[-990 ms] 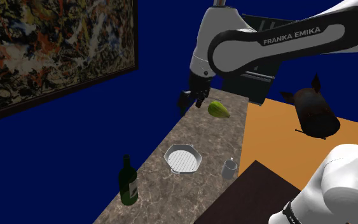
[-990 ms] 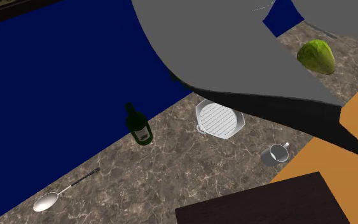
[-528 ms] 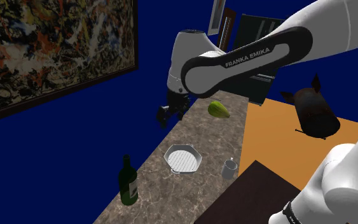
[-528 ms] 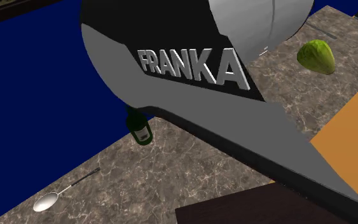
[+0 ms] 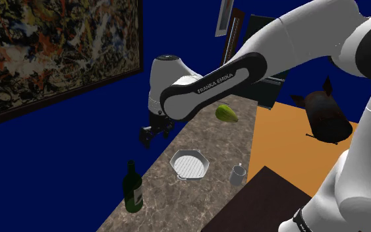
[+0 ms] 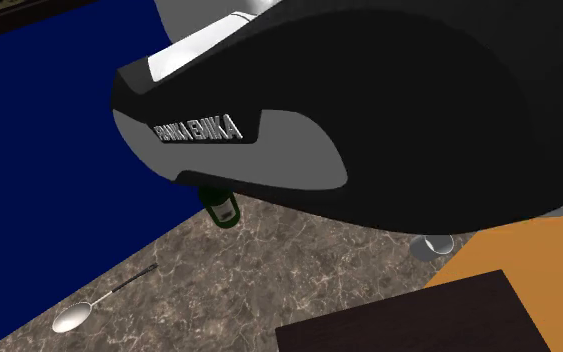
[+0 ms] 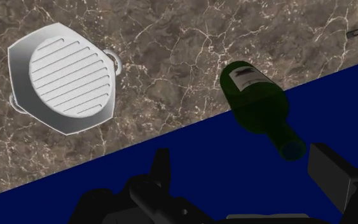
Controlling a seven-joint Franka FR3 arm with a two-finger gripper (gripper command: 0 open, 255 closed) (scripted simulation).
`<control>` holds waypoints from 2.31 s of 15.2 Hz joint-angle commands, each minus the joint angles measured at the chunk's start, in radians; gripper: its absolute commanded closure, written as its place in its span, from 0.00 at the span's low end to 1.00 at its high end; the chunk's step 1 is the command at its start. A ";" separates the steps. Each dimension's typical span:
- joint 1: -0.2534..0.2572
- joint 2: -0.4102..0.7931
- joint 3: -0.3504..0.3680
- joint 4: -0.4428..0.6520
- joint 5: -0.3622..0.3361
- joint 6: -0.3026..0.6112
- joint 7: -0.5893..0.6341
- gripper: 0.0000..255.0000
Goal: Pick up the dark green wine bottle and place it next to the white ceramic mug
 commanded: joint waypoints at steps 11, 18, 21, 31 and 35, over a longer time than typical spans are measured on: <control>0.126 0.413 -0.028 0.345 -0.100 0.028 0.119 0.00; 0.140 0.479 -0.045 0.358 -0.119 0.081 0.130 0.00; 0.140 0.479 -0.045 0.358 -0.119 0.081 0.130 0.00; 0.140 0.479 -0.045 0.358 -0.119 0.081 0.130 1.00; 0.140 0.479 -0.045 0.358 -0.119 0.081 0.130 1.00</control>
